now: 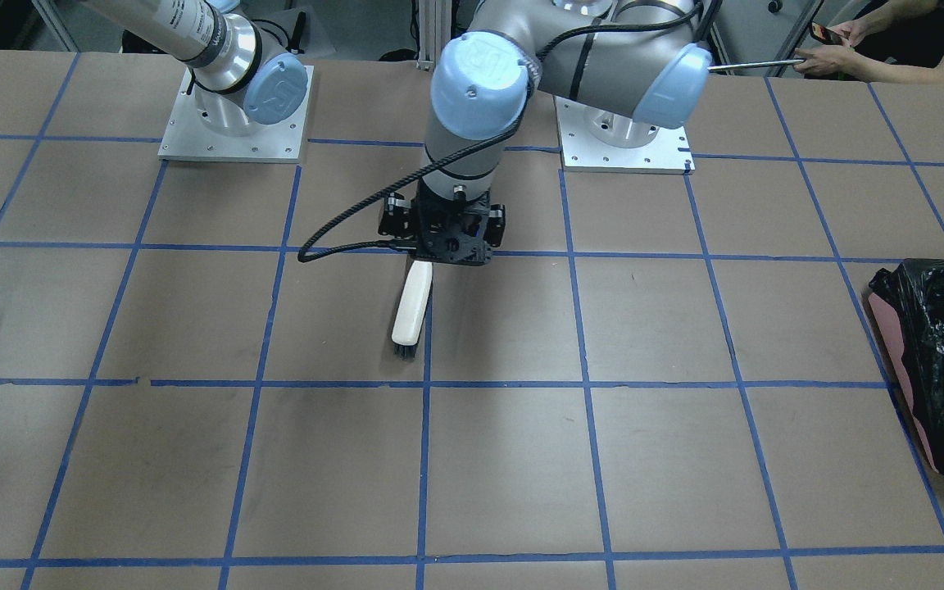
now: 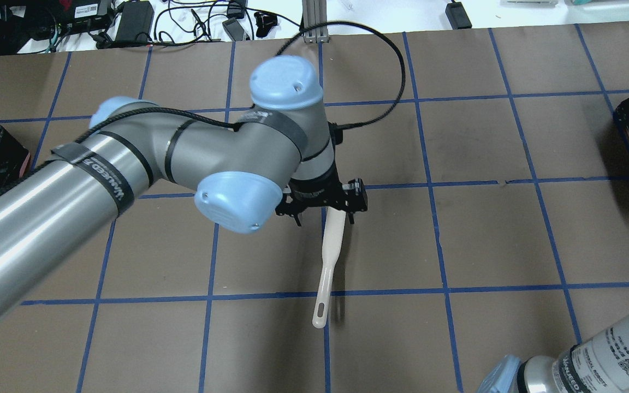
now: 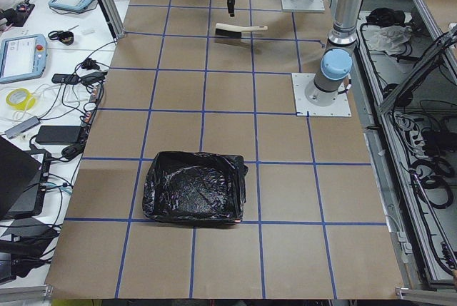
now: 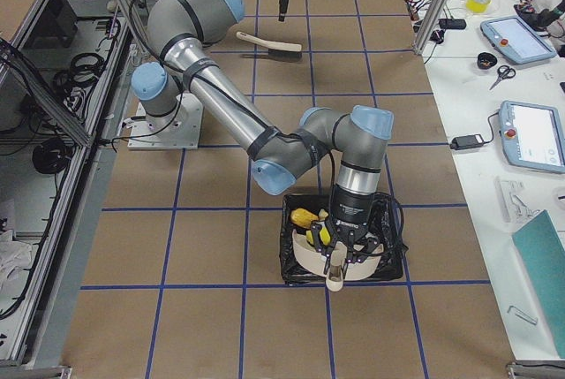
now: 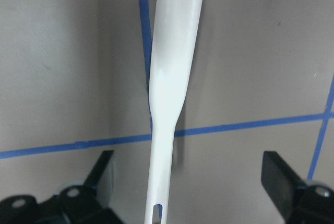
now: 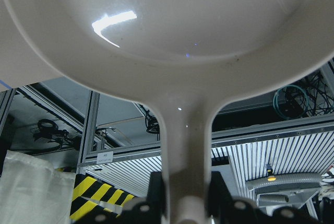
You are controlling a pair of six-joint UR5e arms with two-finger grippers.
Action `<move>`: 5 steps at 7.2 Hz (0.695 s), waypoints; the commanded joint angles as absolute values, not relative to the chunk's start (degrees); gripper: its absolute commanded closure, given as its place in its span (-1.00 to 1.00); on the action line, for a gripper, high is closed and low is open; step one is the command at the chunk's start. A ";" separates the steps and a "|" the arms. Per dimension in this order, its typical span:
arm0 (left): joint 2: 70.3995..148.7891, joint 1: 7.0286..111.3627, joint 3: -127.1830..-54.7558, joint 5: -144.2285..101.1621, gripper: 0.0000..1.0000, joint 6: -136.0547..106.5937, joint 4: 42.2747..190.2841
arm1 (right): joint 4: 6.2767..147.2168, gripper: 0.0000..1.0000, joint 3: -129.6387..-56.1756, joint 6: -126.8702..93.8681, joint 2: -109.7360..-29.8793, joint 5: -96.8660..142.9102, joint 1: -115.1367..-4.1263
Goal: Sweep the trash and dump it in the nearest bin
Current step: 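Lower the brush onto the table and open the left gripper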
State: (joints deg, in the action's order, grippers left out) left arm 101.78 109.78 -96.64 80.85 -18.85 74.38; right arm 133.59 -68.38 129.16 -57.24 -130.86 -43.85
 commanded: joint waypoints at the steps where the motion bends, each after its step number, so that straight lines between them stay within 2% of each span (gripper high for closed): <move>1: 99.68 100.76 -91.26 83.56 -1.00 -4.57 79.34 | 134.30 1.00 -70.74 127.10 -57.48 -136.04 -46.57; 3: 97.84 95.38 -85.81 87.54 -1.00 2.71 88.72 | 134.64 1.00 -72.59 126.92 -58.71 -136.14 -46.67; 5: 95.63 91.42 -85.87 87.53 -1.00 -0.33 91.75 | 135.18 1.00 -72.95 126.04 -59.06 -136.14 -46.67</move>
State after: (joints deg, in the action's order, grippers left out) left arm 96.96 93.77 -86.11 86.96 0.93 89.80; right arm 134.95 -72.67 126.36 -58.81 -136.14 -46.63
